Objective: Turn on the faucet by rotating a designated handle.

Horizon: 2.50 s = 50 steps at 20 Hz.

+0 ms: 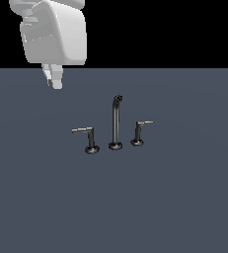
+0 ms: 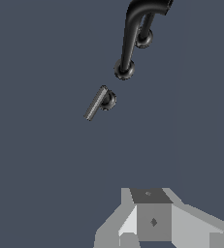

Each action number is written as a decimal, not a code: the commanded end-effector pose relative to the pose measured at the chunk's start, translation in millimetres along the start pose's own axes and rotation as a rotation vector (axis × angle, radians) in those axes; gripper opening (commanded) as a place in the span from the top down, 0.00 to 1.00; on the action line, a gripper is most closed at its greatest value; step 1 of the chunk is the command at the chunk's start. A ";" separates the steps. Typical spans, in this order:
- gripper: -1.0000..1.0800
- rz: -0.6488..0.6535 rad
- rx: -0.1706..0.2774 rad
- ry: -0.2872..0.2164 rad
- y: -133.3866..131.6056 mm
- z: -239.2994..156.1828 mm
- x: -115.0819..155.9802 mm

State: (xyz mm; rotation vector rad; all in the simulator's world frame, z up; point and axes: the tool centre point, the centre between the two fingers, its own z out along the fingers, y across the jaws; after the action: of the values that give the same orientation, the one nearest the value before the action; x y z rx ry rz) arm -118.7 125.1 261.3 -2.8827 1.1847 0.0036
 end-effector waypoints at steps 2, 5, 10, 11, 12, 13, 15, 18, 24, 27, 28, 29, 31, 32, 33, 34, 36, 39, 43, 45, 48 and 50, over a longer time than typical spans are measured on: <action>1.00 0.062 0.001 0.001 -13.4 18.6 7.0; 1.00 0.111 0.000 0.001 -23.6 33.5 13.5; 1.00 0.191 -0.002 0.003 -39.0 57.7 25.4; 1.00 0.207 -0.003 0.004 -41.9 62.5 28.0; 1.00 0.223 -0.003 0.005 -44.8 67.4 30.6; 1.00 0.239 -0.004 0.005 -47.7 72.3 33.4; 1.00 0.272 -0.005 0.007 -53.3 82.3 39.1; 1.00 0.324 -0.008 0.009 -61.7 98.0 48.7; 1.00 0.424 -0.014 0.014 -76.4 128.2 68.9; 1.00 0.467 -0.016 0.017 -82.0 140.8 78.0; 1.00 0.480 -0.017 0.017 -83.6 144.6 80.9; 1.00 0.492 -0.017 0.018 -85.1 148.1 83.7; 1.00 0.514 -0.018 0.018 -87.8 154.3 88.6; 1.00 0.524 -0.018 0.018 -88.9 156.9 90.7; 1.00 0.532 -0.019 0.019 -89.9 159.2 92.6; 1.00 0.539 -0.019 0.019 -90.7 161.2 94.3; 1.00 0.550 -0.019 0.019 -91.9 164.1 96.8; 1.00 0.557 -0.019 0.019 -92.8 165.9 98.5; 1.00 0.552 -0.018 0.018 -92.4 164.1 97.5; 1.00 0.552 -0.018 0.017 -92.4 163.9 97.3; 1.00 0.552 -0.018 0.017 -92.5 164.0 97.3; 1.00 0.552 -0.018 0.017 -88.9 164.0 91.6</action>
State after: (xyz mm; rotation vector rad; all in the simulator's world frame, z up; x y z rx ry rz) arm 13.6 126.7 98.2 -2.4700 1.9414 -0.0002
